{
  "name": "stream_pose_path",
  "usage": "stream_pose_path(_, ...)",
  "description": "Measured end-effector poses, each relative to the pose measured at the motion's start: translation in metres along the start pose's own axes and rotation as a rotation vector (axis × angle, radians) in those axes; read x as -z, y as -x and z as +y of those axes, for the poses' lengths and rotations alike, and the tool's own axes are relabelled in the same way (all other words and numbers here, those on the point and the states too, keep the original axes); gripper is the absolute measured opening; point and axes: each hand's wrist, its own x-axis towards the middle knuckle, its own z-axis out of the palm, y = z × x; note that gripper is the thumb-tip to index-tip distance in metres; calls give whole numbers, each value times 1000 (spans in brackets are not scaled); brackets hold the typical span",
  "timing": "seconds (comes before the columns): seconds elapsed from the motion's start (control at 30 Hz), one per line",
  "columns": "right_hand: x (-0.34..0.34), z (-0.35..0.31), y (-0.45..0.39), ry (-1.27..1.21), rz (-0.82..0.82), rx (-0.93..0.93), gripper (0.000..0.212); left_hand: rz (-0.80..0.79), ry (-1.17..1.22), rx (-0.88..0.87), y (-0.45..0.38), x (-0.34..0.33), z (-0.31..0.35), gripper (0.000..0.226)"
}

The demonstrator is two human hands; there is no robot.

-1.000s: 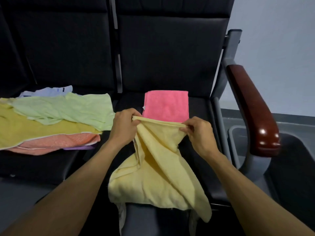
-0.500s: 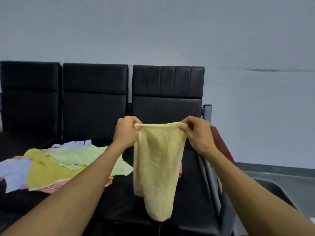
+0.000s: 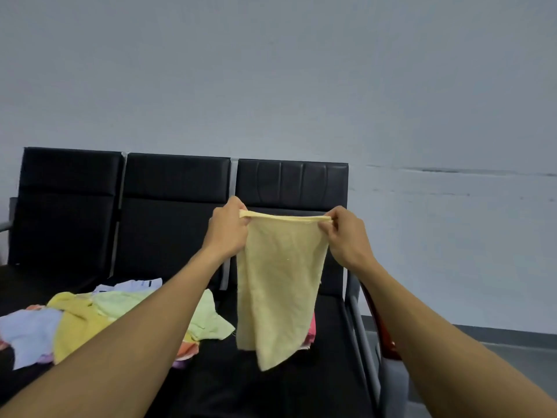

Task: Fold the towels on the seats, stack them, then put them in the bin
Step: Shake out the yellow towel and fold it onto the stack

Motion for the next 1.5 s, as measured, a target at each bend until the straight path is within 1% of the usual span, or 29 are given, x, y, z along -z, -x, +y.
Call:
stream_pose_path(0.07, 3, 0, 4, -33, -8, -27, 9, -69, 53, -1, 5, 2, 6, 4)
stream_pose_path(0.13, 5, -3, 11, -71, -25, -53, 14, -103, 97, -11, 11, 4, 10, 7)
stream_pose_path(0.3, 10, -10, 26, -183, 90, -62, 13, -91, 159, -4, 26, 10, 18, 9)
stream_pose_path(0.37, 9, -9, 29, -216, 107, -63, 13, -92, 193, 7, 28, 7, 18, 10)
stream_pose_path(0.47, 2, 3, 29, -221, 109, -83, 12, -135, 198, 41, 26, -8, 6, 10)
stream_pose_path(0.63, -38, 60, 31, -112, 28, -151, 11, -239, 203, 135, 27, -64, -39, 13)
stream_pose_path(0.73, -75, 113, 38, 11, -61, -193, 12, -295, 129, 200, 31, -107, -78, 14)
stream_pose_path(0.83, -119, 170, 49, 167, -179, -252, 14, -366, 24, 238, 35, -156, -123, 11)
stream_pose_path(0.9, -136, 192, 58, 228, -185, -228, 18, -362, -6, 230, 41, -173, -143, 9)
stream_pose_path(0.97, -152, 212, 62, 248, -156, -206, 20, -330, -36, 226, 43, -194, -160, 8)
stream_pose_path(1.1, -172, 238, 67, 107, -160, -248, 25, -284, -83, 240, 47, -220, -187, 11)
stream_pose_path(1.23, -185, 252, 77, 2, -144, -275, 29, -260, 49, 304, 55, -230, -194, 6)
stream_pose_path(1.4, -178, 252, 92, -142, -240, -396, 25, -355, 296, 434, 77, -230, -193, 6)
stream_pose_path(1.43, -175, 251, 97, -151, -256, -424, 29, -372, 344, 455, 82, -229, -194, 6)
stream_pose_path(1.5, -170, 247, 106, -146, -269, -484, 46, -407, 406, 508, 91, -224, -194, 21)
